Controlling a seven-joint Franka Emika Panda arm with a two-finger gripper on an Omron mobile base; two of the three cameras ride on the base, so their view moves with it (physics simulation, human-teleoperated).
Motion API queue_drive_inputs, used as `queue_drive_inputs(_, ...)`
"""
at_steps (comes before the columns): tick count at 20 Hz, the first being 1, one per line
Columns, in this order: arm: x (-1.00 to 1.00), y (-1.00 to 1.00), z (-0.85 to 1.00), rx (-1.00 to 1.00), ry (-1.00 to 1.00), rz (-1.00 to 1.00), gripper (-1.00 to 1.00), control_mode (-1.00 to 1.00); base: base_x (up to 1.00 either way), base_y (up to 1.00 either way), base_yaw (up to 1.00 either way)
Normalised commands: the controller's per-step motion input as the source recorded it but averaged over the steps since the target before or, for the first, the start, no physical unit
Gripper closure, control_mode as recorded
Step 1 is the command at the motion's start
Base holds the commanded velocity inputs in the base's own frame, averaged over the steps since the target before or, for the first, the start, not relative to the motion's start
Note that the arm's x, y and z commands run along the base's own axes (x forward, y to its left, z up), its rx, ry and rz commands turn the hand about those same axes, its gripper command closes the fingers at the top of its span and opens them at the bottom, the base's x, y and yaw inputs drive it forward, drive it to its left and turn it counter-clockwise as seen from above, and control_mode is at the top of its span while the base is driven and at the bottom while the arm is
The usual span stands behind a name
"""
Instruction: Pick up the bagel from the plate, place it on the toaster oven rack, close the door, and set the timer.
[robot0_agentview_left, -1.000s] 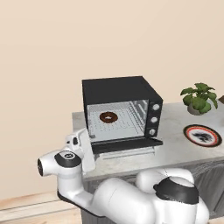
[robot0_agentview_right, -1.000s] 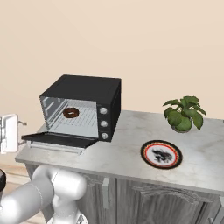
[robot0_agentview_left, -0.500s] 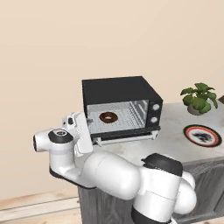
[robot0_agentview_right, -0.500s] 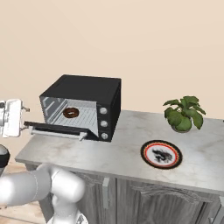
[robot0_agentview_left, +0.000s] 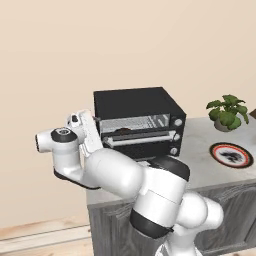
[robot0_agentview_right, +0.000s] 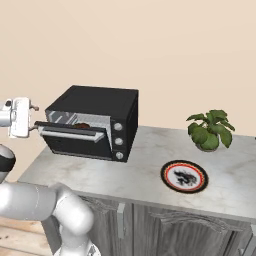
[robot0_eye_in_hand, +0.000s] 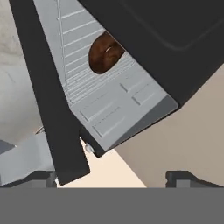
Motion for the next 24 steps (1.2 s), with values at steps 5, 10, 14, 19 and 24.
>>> queue_drive_inputs(5,0.32,-0.02,-0.21,-0.14,0.0,0.38,-1.0,-1.0,0.0,0.0,0.0)
queue_drive_inputs(10,0.16,-0.13,-0.28,-0.15,0.0,0.43,-1.0,-1.0,0.0,0.0,0.0)
queue_drive_inputs(14,0.31,-0.18,-0.3,-0.12,0.0,0.4,-1.0,-1.0,0.0,0.0,0.0)
queue_drive_inputs(19,0.6,-0.22,-0.24,-0.06,0.06,0.36,-1.0,-1.0,0.0,0.0,0.0)
queue_drive_inputs(24,0.48,-0.18,-0.16,-0.05,0.1,0.33,-1.0,-1.0,0.0,0.0,0.0)
